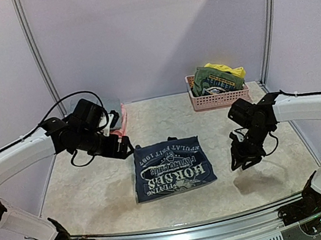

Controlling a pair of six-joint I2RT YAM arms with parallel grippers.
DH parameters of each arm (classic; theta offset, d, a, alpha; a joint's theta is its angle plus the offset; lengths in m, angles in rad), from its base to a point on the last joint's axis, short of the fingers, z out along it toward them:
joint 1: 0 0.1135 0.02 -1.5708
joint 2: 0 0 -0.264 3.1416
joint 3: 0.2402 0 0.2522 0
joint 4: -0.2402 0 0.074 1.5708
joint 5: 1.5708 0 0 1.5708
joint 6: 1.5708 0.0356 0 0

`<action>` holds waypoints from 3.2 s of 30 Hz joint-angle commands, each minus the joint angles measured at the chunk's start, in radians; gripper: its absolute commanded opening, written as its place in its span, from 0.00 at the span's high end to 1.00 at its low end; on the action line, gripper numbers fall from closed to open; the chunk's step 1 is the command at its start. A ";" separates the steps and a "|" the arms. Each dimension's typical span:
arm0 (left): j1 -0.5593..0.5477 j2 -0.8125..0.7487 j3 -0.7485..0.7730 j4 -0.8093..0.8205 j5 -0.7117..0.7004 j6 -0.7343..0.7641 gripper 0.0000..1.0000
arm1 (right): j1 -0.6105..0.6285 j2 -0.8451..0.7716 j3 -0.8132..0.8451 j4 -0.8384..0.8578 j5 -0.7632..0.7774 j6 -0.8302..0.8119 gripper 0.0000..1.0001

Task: Fold and stack the mixed laundry pile
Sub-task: Adjust the square-folded tank top at the center of the board, then move the square-folded tank top to the corner of the board.

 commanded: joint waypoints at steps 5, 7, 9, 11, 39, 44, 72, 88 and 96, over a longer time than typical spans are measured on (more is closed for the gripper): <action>0.120 0.102 0.036 0.092 0.129 0.108 0.02 | 0.007 -0.038 -0.014 -0.014 0.016 0.011 0.57; 0.143 0.144 0.053 0.109 0.208 0.130 0.04 | 0.007 -0.038 -0.012 -0.018 0.016 0.012 0.57; 0.163 0.186 0.074 0.119 0.260 0.147 0.05 | 0.006 -0.041 -0.010 -0.023 0.015 0.012 0.57; 0.176 0.226 0.092 0.137 0.311 0.157 0.07 | 0.007 -0.046 -0.010 -0.027 0.017 0.012 0.56; 0.232 0.619 0.306 0.084 0.373 0.349 0.15 | 0.007 -0.107 -0.002 -0.083 0.040 0.052 0.20; 0.234 0.672 0.328 0.094 0.413 0.377 0.17 | 0.007 -0.099 0.014 -0.090 0.034 0.053 0.19; 0.245 0.761 0.373 0.173 0.553 0.292 1.00 | 0.008 -0.045 0.034 -0.080 0.008 0.039 0.17; 0.244 0.606 0.417 0.087 0.421 0.367 1.00 | 0.007 -0.013 0.043 -0.042 0.002 0.016 0.16; 0.245 0.588 0.484 0.000 0.379 0.452 1.00 | 0.007 -0.002 0.056 -0.032 0.005 0.008 0.16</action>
